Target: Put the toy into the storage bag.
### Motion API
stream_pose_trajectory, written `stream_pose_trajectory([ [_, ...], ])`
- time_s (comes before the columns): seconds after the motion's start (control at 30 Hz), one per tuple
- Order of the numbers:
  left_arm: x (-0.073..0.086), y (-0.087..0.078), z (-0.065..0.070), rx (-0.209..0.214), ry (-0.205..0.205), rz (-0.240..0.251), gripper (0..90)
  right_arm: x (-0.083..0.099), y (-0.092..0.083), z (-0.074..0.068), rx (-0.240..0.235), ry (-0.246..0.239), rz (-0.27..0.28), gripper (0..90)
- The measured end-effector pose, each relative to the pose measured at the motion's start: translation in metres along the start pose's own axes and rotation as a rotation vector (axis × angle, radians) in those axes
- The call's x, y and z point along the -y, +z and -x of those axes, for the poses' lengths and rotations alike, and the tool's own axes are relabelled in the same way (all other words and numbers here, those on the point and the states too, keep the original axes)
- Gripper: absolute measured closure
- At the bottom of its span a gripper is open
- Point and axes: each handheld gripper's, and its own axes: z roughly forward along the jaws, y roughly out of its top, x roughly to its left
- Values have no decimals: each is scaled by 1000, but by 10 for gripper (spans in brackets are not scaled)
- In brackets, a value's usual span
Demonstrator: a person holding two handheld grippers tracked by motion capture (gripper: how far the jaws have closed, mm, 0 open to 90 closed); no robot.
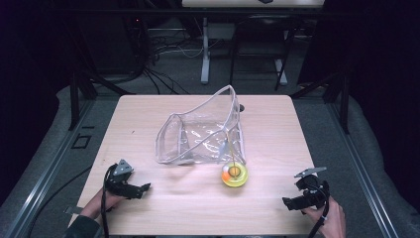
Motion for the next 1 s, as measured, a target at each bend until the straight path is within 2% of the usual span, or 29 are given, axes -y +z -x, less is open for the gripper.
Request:
stream_pose_trajectory([
  [0.2,0,0,0,0,0,0,2,-4,-5,-4,-13,-8,17,4],
  [0.33,2,-1,1,-4,-1,2,2,-12,-7,-11,-22,-27,7,5],
  [0.4,2,-1,1,-5,-2,4,2,-15,-10,-14,-42,-33,18,5],
  [0.57,2,-1,1,-4,-1,3,2,-21,-16,-22,-52,-64,25,6],
  [0.67,2,-1,1,-4,-1,3,2,-26,-21,-26,-77,-79,31,16],
  [1.0,2,-2,2,-7,-3,3,2,-43,-32,-43,-99,-141,43,0],
])
